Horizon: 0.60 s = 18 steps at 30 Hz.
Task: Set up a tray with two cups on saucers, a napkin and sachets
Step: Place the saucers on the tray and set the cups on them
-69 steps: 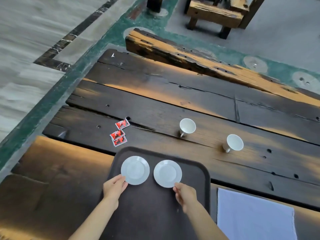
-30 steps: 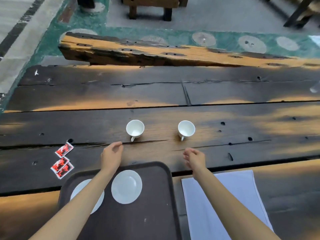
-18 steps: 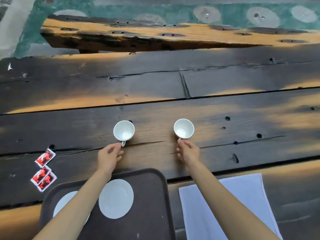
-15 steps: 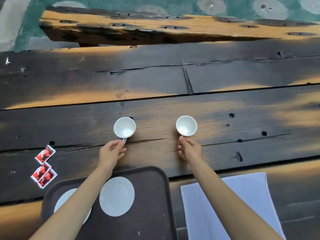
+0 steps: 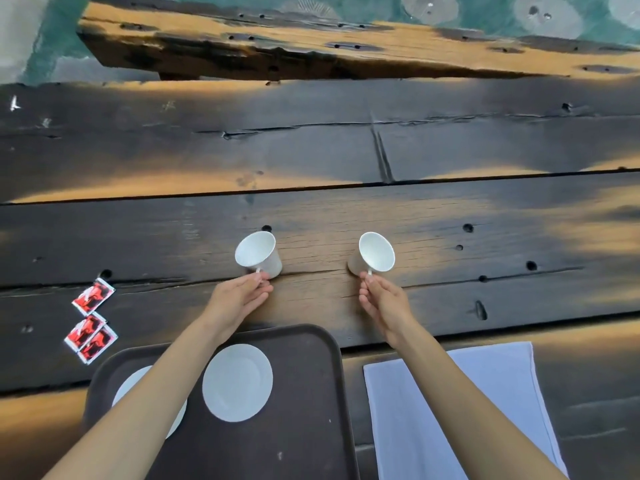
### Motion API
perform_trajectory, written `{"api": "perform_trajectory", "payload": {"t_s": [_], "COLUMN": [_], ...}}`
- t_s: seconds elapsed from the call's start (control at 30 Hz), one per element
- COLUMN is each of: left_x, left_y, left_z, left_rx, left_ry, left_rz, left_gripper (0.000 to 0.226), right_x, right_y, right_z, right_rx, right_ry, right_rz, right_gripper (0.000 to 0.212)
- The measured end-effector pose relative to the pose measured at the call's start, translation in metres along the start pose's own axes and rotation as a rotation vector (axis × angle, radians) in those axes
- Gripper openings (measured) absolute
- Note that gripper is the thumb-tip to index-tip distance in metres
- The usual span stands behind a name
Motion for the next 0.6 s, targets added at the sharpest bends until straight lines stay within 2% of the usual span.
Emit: {"api": "perform_trajectory", "payload": {"t_s": [0.33, 0.6], "left_x": [-0.03, -0.078], "left_y": [0.082, 0.145], "left_z": [-0.039, -0.094], "left_rx": [-0.082, 0.055], "left_ry": [0.118, 0.011], "left_rz": [-0.007, 0.022], "left_gripper": [0.025, 0.023], "right_x": [0.037, 0.086], "right_y": [0.068, 0.118], "right_z": [0.0, 0.018], "right_rx": [-0.149, -0.226], "right_ry": [0.031, 0.237], "right_rz": [0.104, 0.076], "right_gripper": [0.019, 0.021]}}
Point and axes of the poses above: each hand's wrist, its own y-axis away from the middle knuckle, its own z-axis out of the palm, x = y × z, the point moved 1 cm from there along -y, towards the middle knuckle, and after that the axes turned 10 degrees about -y, right-handed, at the moved point
